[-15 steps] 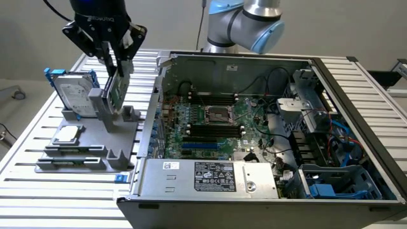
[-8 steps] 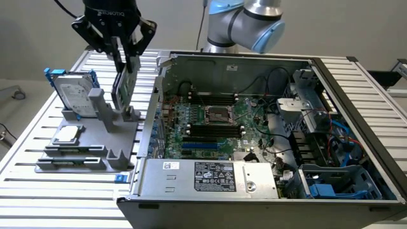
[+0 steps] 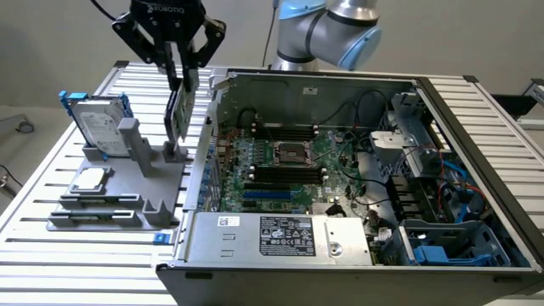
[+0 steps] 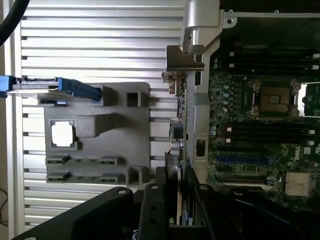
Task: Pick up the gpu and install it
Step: 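Pick up the gpu and move the gpu toward the slot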
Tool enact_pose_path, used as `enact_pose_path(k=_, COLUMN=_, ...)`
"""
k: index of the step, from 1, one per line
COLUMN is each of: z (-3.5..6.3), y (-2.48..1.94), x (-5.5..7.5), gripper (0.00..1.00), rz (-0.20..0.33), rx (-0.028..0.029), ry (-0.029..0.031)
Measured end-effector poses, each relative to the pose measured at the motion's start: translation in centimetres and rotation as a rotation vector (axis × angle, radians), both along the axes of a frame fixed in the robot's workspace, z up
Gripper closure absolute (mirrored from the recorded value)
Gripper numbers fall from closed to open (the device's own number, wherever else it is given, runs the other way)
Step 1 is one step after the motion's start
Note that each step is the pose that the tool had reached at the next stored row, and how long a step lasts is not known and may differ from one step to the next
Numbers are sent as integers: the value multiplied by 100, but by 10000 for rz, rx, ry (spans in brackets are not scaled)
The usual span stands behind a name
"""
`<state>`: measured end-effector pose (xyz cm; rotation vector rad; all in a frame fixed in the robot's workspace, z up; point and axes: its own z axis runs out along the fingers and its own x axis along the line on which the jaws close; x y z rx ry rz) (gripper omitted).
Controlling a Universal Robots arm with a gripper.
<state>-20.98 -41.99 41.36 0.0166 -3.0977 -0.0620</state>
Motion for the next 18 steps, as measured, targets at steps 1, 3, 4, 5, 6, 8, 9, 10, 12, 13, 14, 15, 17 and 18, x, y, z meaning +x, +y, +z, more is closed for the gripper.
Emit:
enact_pose_path(k=1, z=11, y=2, x=32, gripper=74, rz=-1, rx=0, ry=1)
enact_pose_path(k=3, z=33, y=5, x=98, gripper=74, rz=-1, rx=-1, ry=1)
enact_pose_path(k=4, z=42, y=6, x=131, gripper=74, rz=0, rx=0, ry=1)
enact_pose_path(k=5, z=52, y=7, x=169, gripper=74, rz=0, rx=0, ry=0)
enact_pose_path(k=6, z=59, y=8, x=208, gripper=74, rz=0, rx=0, ry=0)
enact_pose_path(k=8, z=71, y=10, x=292, gripper=74, rz=0, rx=0, ry=0)
enact_pose_path(k=9, z=76, y=11, x=338, gripper=74, rz=0, rx=0, ry=0)
enact_pose_path(k=10, z=80, y=11, x=384, gripper=74, rz=0, rx=0, ry=0)
enact_pose_path(k=12, z=81, y=12, x=473, gripper=74, rz=0, rx=0, ry=0)
enact_pose_path(k=13, z=81, y=13, x=518, gripper=74, rz=0, rx=0, ry=0)
enact_pose_path(k=14, z=81, y=13, x=563, gripper=74, rz=0, rx=0, ry=0)
enact_pose_path(k=15, z=81, y=13, x=608, gripper=74, rz=-1, rx=0, ry=0)
enact_pose_path(k=17, z=80, y=14, x=702, gripper=74, rz=0, rx=1, ry=-1)
enact_pose_path(k=18, z=80, y=15, x=747, gripper=74, rz=-1, rx=0, ry=0)
